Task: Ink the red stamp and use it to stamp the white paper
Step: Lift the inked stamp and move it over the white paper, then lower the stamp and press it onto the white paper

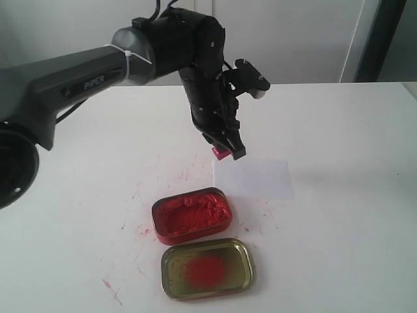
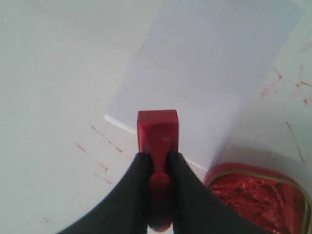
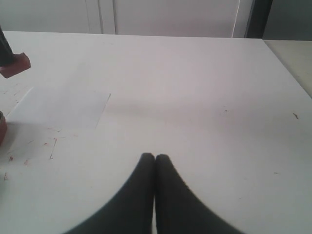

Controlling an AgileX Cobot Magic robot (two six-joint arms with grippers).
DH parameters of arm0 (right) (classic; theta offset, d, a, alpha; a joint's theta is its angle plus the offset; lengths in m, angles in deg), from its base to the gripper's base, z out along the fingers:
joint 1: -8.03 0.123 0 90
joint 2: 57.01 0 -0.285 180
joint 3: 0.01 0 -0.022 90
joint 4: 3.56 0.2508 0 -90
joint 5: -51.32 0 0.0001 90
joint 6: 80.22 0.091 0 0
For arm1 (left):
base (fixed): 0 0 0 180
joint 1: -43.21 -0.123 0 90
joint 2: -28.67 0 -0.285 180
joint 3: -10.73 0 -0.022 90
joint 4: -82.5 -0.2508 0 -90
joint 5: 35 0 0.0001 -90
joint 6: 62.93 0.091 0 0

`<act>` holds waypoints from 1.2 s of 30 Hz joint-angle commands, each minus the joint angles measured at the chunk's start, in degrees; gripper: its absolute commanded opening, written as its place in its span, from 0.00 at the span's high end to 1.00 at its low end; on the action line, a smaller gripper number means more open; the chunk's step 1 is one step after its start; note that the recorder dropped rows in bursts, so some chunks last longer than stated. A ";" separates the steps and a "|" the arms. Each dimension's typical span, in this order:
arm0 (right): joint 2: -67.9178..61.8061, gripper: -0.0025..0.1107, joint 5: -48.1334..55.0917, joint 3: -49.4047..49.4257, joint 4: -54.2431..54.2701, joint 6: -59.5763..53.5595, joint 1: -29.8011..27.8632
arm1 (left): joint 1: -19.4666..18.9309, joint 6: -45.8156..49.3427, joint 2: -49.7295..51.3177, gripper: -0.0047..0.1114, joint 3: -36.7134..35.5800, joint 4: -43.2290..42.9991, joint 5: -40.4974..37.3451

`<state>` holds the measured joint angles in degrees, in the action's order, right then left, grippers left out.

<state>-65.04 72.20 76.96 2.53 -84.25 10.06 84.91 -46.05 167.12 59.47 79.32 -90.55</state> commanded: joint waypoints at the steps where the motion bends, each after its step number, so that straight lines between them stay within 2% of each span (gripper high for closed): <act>1: 0.25 0.98 -0.75 0.25 -0.14 0.15 0.20 | -0.08 -3.62 3.86 0.96 5.39 1.29 -2.94; 14: 0.25 0.98 -0.75 0.25 -0.14 0.15 0.20 | -0.08 -8.09 10.83 0.96 12.78 0.81 -7.18; 24: 0.25 0.98 -0.75 0.25 -0.14 0.15 0.20 | -0.32 -8.09 12.09 0.96 12.92 1.31 -8.96; 36: 0.25 0.98 -0.75 0.25 -0.14 0.15 0.20 | -0.37 -7.93 18.55 0.96 12.78 2.28 -6.73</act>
<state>-65.04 72.20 76.96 2.53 -84.25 10.06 84.69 -53.65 181.81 73.38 80.10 -97.82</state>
